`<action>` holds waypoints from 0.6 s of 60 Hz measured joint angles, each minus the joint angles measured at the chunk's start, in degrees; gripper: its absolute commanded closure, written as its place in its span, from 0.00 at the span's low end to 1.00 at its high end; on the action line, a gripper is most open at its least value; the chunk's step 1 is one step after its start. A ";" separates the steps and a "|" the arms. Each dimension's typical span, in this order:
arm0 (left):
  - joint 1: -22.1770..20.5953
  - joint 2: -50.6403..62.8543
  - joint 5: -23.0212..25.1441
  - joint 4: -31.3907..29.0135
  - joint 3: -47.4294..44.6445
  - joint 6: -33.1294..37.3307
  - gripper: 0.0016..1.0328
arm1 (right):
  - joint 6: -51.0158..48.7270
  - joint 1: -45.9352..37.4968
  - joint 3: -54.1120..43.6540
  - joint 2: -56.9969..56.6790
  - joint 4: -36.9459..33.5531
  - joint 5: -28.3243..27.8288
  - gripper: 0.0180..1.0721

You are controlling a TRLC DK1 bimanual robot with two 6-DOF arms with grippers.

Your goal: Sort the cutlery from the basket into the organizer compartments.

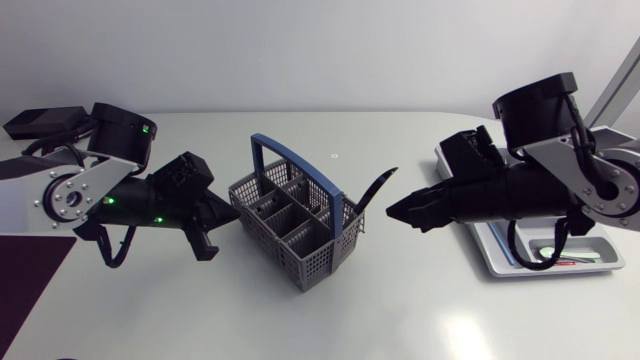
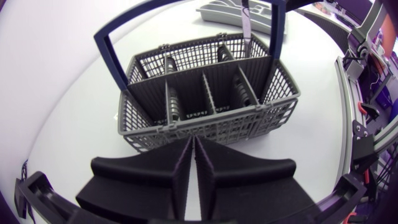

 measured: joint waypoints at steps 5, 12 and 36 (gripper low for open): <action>-1.68 -2.08 0.00 -1.42 0.00 -0.61 0.92 | -0.39 -0.61 -0.63 0.79 1.97 -1.05 0.51; -3.96 -3.74 -0.07 -2.97 -0.04 -1.53 0.93 | -0.92 -0.63 -0.83 3.67 6.10 -1.79 0.51; -7.72 -5.31 -0.31 -3.45 -0.68 -4.11 0.93 | -1.27 -0.57 -0.68 14.91 15.72 -3.10 0.51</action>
